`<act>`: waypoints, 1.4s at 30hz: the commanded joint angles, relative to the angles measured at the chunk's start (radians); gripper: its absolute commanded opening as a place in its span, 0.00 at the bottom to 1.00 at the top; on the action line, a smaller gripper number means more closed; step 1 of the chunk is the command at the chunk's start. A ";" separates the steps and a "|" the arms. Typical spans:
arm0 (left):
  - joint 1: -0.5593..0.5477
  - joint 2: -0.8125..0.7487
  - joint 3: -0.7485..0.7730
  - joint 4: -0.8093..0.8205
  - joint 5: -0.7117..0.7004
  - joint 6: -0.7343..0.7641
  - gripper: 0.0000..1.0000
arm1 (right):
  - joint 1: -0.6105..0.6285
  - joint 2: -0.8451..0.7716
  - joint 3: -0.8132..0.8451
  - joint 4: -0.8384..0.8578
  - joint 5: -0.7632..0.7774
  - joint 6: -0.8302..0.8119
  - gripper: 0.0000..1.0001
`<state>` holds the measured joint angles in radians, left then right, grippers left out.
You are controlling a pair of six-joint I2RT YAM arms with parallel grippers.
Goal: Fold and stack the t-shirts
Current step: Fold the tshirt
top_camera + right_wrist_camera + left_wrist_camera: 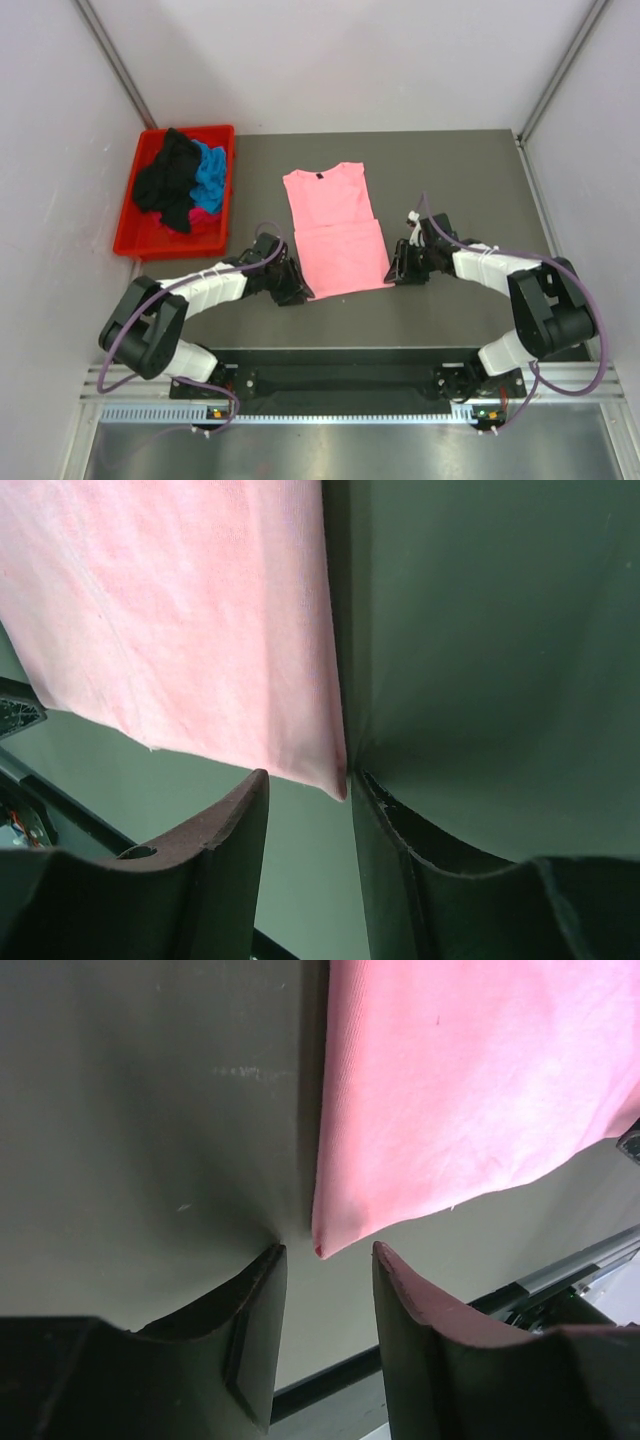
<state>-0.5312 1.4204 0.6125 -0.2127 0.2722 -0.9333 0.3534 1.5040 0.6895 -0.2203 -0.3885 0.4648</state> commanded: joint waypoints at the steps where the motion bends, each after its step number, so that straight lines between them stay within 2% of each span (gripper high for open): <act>1: -0.003 0.022 -0.019 0.042 -0.018 -0.012 0.43 | 0.018 -0.004 -0.039 -0.025 0.045 -0.011 0.40; 14: -0.003 0.090 -0.020 0.078 -0.021 -0.006 0.30 | 0.019 -0.010 -0.059 -0.017 0.063 -0.012 0.39; 17: -0.003 0.103 -0.016 0.067 -0.028 -0.001 0.18 | 0.019 -0.005 -0.061 -0.014 0.066 -0.012 0.30; 18: -0.003 0.103 -0.014 0.061 -0.036 0.004 0.13 | 0.019 -0.008 -0.061 -0.014 0.069 -0.017 0.20; 19: -0.003 0.100 -0.011 0.046 -0.044 0.005 0.01 | 0.021 -0.011 -0.062 -0.019 0.073 -0.018 0.13; 20: -0.003 0.097 -0.004 0.032 -0.053 0.008 0.00 | 0.021 -0.017 -0.065 -0.022 0.082 -0.020 0.06; 21: -0.003 0.083 0.000 -0.005 -0.066 0.017 0.00 | 0.019 -0.033 -0.068 -0.028 0.088 -0.021 0.00; 29: -0.006 -0.058 -0.006 -0.135 -0.083 0.036 0.00 | 0.021 -0.159 -0.091 -0.102 0.148 -0.026 0.00; 34: -0.019 -0.104 -0.045 -0.117 -0.007 0.030 0.00 | 0.061 -0.226 -0.107 -0.116 0.155 -0.012 0.00; 42: -0.059 -0.204 -0.022 -0.177 -0.017 0.005 0.00 | 0.136 -0.327 -0.082 -0.182 0.246 0.040 0.00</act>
<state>-0.5869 1.2648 0.5671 -0.3237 0.2642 -0.9222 0.4778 1.2312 0.5938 -0.3611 -0.2169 0.4824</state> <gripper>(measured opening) 0.019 0.009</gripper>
